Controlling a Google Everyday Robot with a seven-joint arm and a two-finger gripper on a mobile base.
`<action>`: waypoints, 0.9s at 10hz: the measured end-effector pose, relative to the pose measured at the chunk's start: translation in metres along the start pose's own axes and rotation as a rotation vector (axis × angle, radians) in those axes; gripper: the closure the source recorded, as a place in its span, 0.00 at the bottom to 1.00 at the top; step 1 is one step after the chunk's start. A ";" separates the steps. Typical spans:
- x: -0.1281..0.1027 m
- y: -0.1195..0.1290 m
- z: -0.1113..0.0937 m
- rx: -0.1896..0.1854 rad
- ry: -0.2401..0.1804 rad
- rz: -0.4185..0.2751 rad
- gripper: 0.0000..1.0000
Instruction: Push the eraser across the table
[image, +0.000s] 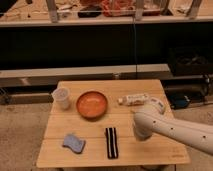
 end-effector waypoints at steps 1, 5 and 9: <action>-0.001 0.000 0.005 -0.005 -0.004 -0.002 0.98; -0.004 -0.003 0.025 -0.018 -0.015 -0.007 1.00; -0.011 -0.012 0.039 -0.031 -0.023 -0.022 1.00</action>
